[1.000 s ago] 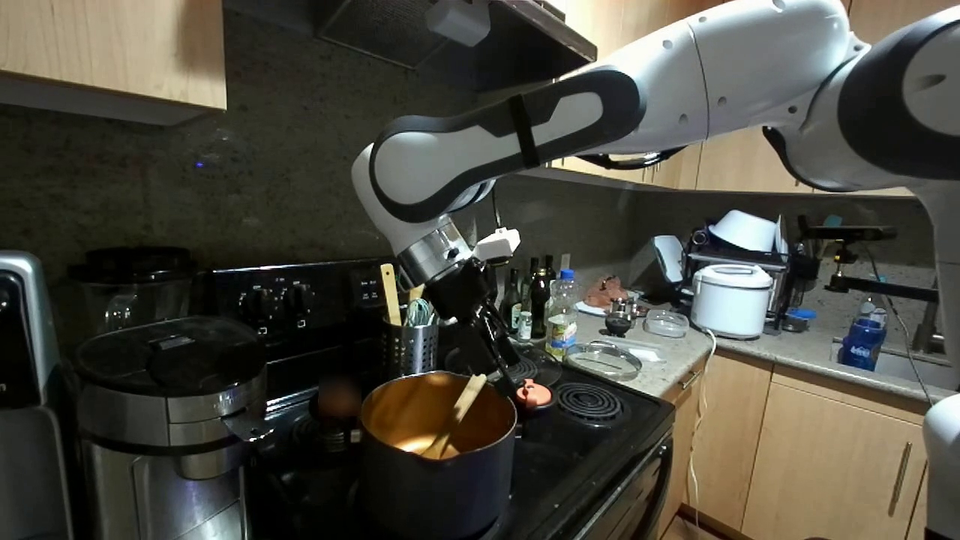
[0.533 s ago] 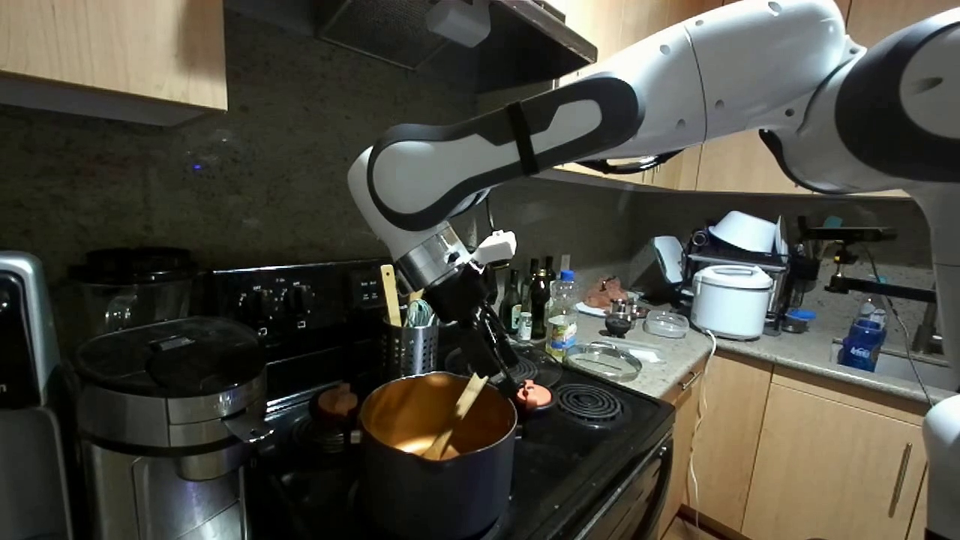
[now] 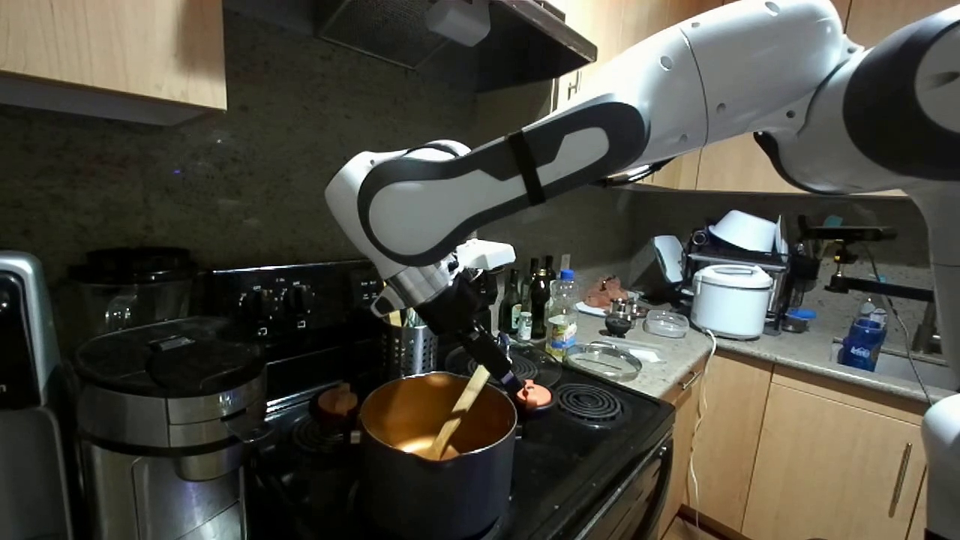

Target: Move the pot from the left plate to the right plate

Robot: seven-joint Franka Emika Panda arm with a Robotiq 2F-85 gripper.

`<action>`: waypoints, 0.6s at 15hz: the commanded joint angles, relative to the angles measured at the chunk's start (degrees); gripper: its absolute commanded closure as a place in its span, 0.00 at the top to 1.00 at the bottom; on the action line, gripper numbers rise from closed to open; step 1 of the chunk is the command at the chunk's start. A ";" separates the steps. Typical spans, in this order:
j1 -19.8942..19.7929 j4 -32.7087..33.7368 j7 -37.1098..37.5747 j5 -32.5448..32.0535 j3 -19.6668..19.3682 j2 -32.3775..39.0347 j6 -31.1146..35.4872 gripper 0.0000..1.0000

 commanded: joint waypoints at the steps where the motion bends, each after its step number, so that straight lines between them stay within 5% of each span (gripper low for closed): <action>1: 0.19 -3.19 -8.62 -0.91 1.49 -1.03 4.65 1.00; 9: 3.06 -11.30 -14.85 -2.39 3.95 -6.00 13.07 1.00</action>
